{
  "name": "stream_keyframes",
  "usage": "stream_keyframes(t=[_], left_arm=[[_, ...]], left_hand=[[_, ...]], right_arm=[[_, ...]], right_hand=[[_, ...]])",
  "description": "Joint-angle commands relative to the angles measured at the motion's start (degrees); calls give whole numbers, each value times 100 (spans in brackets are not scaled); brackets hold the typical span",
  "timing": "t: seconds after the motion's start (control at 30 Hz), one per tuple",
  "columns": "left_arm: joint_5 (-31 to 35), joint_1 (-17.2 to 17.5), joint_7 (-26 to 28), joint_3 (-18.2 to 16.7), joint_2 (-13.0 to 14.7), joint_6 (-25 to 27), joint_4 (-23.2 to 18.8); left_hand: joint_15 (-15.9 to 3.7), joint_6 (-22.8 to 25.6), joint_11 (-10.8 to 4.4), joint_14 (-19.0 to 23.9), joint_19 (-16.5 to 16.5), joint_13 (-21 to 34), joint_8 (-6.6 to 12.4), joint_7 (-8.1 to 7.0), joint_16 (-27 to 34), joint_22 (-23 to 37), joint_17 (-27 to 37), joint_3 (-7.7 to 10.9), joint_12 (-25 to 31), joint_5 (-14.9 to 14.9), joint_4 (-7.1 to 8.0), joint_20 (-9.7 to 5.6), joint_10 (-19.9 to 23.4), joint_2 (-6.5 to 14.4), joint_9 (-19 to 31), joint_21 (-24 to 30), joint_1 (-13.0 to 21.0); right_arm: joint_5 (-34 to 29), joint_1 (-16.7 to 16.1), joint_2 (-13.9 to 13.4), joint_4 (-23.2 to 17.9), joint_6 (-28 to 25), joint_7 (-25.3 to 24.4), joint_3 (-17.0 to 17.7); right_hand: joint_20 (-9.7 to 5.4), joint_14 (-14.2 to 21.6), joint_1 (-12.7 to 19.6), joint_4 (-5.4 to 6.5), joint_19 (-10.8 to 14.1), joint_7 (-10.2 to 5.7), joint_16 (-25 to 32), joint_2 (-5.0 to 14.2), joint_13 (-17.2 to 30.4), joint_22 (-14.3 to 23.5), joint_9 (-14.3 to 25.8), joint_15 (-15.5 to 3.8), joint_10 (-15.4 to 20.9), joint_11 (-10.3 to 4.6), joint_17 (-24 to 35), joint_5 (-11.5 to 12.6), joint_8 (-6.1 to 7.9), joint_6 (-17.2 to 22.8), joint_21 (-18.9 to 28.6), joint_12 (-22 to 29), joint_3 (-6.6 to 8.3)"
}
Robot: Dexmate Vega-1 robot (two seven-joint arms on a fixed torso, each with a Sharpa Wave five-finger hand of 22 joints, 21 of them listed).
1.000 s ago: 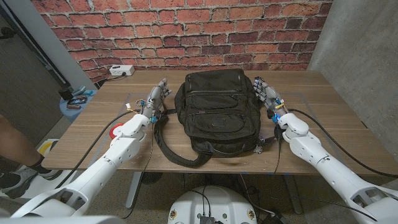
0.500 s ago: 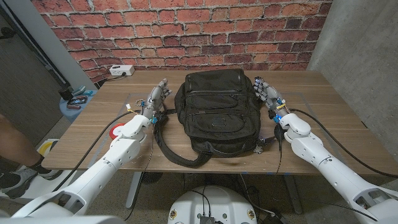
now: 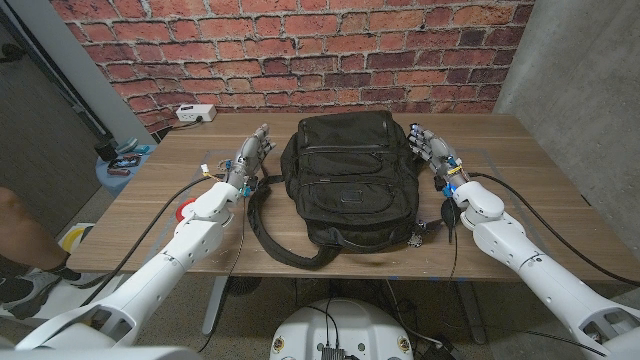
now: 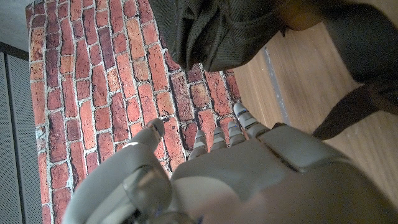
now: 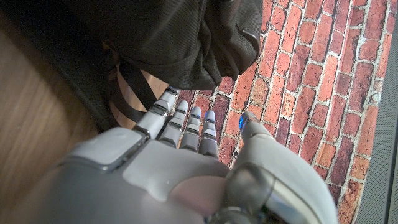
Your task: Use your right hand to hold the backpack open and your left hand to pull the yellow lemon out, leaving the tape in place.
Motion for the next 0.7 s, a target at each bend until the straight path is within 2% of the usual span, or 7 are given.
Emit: stream_keyframes(t=[0.03, 0.37, 0.7], left_arm=[[-27, -158, -195, -9, 28, -41, 182], [-34, -353, -406, 29, -28, -121, 445], [-28, -428, -466, 39, -5, -90, 464]], left_hand=[[50, -22, 38, -13, 73, 21, 44, -3, 28, 6, 20, -4, 33, 21, -30, 2, -14, 0, 31, -14, 79], [47, -6, 40, -10, 78, 20, 47, 9, 28, 7, 19, -14, 33, 22, -55, 8, -15, 0, 31, -37, 88], [57, 1, 58, -6, 87, 20, 48, 11, 28, 7, 18, -18, 34, 24, -78, 5, -11, 3, 31, -55, 99]], right_arm=[[-276, -287, -248, -543, -2, -281, 45], [-639, -587, -501, -1120, 10, -579, 110], [-873, -781, -677, -1543, -64, -744, 171]], right_hand=[[-191, 12, 81, -39, 25, 33, 30, -6, 7, 26, 18, -172, 45, 23, 3, 35, 10, 24, 1, 26, 17], [-189, 11, 118, -83, 26, 40, 29, -15, 6, 26, 17, -164, 45, 29, -18, 39, 15, 43, -5, 25, 19], [-190, 10, 162, -132, 28, 49, 28, -24, 5, 26, 15, -163, 65, 30, -41, 43, 18, 55, -12, 32, 21]])
